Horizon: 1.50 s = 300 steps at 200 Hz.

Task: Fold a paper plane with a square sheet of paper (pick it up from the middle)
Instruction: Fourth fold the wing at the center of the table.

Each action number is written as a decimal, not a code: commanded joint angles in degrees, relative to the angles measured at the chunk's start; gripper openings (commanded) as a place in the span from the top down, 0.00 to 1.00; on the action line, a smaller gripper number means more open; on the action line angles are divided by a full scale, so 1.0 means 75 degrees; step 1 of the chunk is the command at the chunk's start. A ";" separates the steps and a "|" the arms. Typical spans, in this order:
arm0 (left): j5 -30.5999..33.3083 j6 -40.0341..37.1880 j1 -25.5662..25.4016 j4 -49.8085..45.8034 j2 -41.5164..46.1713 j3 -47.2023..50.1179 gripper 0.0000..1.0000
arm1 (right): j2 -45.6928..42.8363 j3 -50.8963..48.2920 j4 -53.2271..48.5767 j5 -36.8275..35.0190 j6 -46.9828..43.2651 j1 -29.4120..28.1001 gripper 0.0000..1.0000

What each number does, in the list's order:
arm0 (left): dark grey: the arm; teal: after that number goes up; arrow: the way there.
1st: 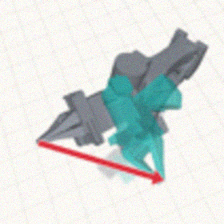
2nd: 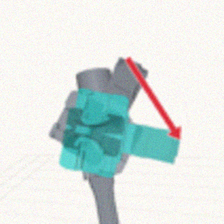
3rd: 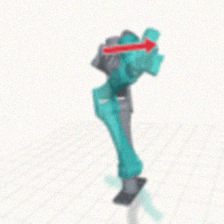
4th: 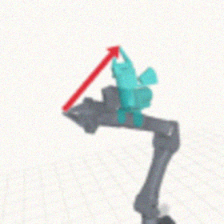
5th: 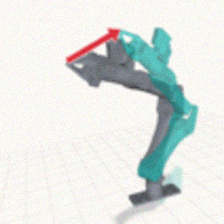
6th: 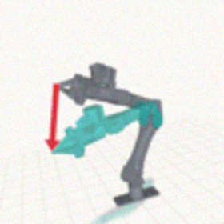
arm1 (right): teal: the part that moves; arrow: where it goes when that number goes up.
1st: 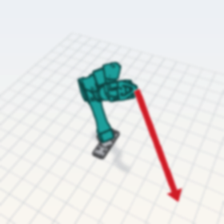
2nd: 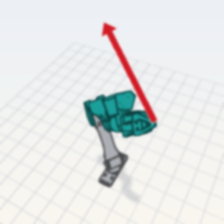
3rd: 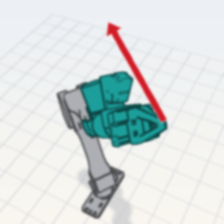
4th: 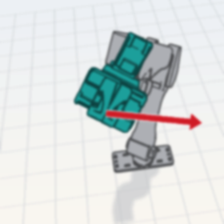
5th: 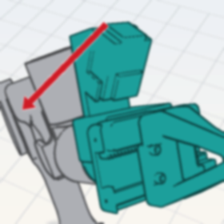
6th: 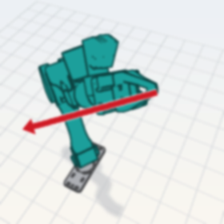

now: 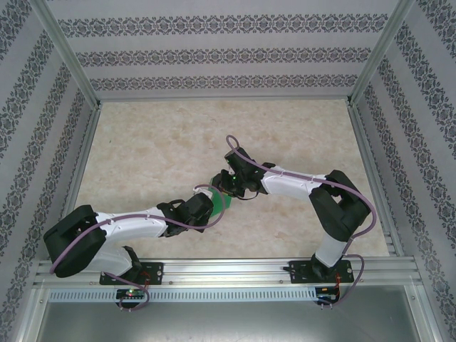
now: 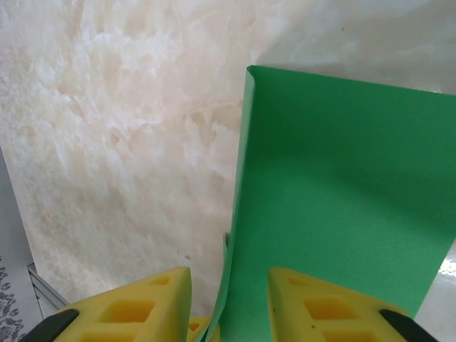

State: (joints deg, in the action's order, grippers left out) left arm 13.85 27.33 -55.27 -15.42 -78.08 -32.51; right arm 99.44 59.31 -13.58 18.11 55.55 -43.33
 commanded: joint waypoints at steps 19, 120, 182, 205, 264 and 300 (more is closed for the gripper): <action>-0.0130 0.0331 -0.0096 0.0366 -0.0027 -0.0043 0.98 | -0.0424 0.0191 -0.0268 -0.0247 -0.0291 0.0094 0.60; -0.2468 0.0710 0.1109 0.1760 0.0263 0.0753 0.98 | -0.1889 -0.1151 0.0567 -0.0362 -0.0526 0.0065 0.51; -0.3747 0.0990 0.2124 0.2403 0.0548 0.1278 0.98 | -0.1460 -0.1195 0.0972 -0.0027 -0.0551 -0.0278 0.62; -0.4324 0.0895 0.2406 0.2478 0.0455 0.1232 0.97 | -0.1052 -0.0922 0.1068 0.0098 -0.0576 -0.0431 0.67; -0.5524 0.0601 0.2900 0.2680 -0.0254 0.1069 0.97 | -0.0359 -0.0448 0.1265 0.0122 -0.0499 -0.0606 0.70; -0.5745 0.0607 0.3018 0.2799 -0.0469 0.1044 0.97 | -0.0122 -0.0363 0.1330 0.0199 -0.0435 -0.0644 0.77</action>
State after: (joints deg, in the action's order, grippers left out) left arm -26.37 33.23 -33.71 3.03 -80.38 -23.68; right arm 96.75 54.81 -5.28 18.83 52.38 -47.55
